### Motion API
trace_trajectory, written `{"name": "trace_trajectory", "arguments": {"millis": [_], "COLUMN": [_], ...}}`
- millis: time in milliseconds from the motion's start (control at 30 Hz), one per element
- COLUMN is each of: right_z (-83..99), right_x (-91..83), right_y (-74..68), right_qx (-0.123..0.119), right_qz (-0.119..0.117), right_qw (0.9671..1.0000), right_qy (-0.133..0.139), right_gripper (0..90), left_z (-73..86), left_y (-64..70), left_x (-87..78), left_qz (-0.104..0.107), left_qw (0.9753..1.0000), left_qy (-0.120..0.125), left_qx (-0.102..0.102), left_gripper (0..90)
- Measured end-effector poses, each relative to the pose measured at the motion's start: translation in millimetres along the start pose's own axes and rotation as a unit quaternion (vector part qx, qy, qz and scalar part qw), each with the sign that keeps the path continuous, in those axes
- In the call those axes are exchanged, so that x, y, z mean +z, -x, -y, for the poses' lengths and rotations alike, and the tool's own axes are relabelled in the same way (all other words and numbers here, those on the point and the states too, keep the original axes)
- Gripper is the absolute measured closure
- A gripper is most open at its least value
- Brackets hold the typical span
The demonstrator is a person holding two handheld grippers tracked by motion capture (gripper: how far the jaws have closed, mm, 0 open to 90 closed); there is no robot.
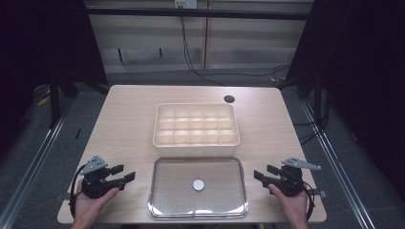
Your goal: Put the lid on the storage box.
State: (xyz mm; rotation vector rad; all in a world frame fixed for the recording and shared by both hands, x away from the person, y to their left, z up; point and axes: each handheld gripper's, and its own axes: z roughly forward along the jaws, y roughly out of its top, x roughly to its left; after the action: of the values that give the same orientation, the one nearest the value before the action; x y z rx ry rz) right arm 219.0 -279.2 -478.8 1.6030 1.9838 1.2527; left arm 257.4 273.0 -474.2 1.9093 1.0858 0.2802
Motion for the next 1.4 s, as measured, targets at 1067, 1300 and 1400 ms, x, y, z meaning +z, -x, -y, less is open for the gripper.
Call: {"name": "trace_trajectory", "arguments": {"millis": [1067,1300,1400], "right_z": [-24.0,-21.1,-19.5], "right_x": [48.6,54.2,55.9], "right_y": [-11.5,-15.1,-15.7], "right_qx": [-0.015,-0.019,-0.021], "right_qz": [-0.068,-0.06,-0.053], "right_qw": [0.9912,0.9908,0.991], "right_qy": [-0.113,-0.12,-0.121], "right_gripper": [44.9,49.7,51.6], "left_z": [-5.3,-3.5,-2.8], "left_y": [32.5,37.5,37.9], "left_x": [37.5,40.5,41.2], "left_qz": [0.077,0.091,0.095], "left_qw": [0.9917,0.9897,0.9891], "left_qy": [-0.101,-0.109,-0.111], "left_qx": [0.017,0.018,0.02], "left_gripper": [48.2,50.3,50.7]}}
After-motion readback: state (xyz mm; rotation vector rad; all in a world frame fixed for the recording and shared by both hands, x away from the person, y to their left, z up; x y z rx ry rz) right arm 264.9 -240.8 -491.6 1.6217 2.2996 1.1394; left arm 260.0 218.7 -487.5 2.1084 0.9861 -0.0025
